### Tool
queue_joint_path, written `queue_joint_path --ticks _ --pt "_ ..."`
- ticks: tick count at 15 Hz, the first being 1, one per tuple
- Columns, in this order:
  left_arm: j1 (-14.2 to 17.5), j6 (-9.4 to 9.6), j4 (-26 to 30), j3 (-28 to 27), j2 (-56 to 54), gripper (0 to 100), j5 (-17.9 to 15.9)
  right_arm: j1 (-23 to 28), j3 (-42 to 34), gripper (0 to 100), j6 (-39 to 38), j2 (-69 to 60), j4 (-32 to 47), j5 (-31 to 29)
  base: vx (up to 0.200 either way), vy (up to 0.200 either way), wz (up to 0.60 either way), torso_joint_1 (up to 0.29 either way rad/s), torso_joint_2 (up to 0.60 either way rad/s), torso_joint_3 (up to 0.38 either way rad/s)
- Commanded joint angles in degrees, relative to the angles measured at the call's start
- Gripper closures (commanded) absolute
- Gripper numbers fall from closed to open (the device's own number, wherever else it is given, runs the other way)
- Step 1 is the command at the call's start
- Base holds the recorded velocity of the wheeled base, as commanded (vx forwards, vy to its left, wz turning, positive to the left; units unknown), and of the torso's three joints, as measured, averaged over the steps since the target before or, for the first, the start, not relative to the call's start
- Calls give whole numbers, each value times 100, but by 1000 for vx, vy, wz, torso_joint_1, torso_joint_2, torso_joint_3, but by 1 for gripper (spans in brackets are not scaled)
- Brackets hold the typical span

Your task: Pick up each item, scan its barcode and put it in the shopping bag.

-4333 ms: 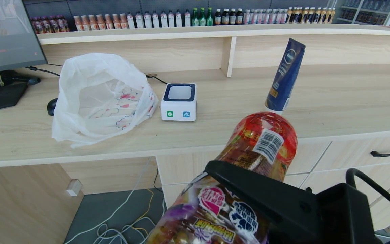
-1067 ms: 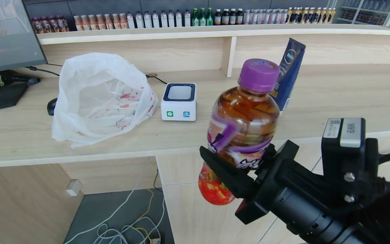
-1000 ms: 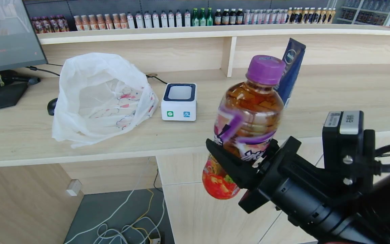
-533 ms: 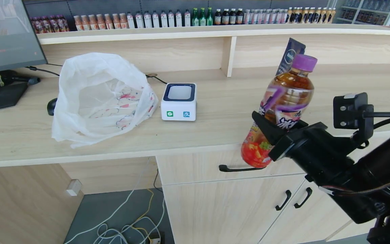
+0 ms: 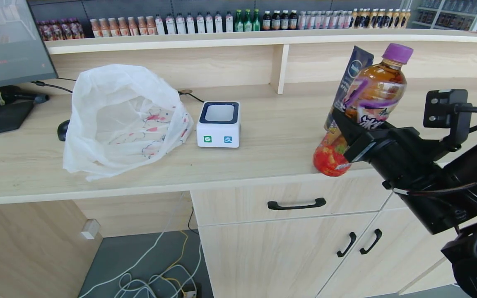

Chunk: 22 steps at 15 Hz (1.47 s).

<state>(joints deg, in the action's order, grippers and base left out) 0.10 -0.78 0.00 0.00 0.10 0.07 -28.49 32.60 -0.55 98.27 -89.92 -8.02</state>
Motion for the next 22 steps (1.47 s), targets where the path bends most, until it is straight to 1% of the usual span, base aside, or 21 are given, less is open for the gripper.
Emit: queue_joint_path --ticks 1,5,6,8,12,22 --pt "-1 -1 0 0 -1 0 1 -8 54 100 -7 8 -8 2 0 200 0 2 2 2" --pt "-1 -27 0 0 8 0 1 -34 -8 100 2 -124 -8 11 0 200 0 0 4 1" --pt "-1 -27 0 0 -1 0 1 -113 -17 100 20 -115 -8 11 0 200 0 17 7 -7" --pt "-1 -27 0 0 -1 0 1 -429 -17 100 55 -97 -8 11 0 200 0 0 5 2" --pt "-1 -27 0 0 -1 0 1 -544 -78 100 99 -115 -8 11 0 200 0 -1 4 1" --pt "-1 -1 0 0 -1 0 1 -711 -52 100 169 -80 -8 11 0 0 0 0 0 0"
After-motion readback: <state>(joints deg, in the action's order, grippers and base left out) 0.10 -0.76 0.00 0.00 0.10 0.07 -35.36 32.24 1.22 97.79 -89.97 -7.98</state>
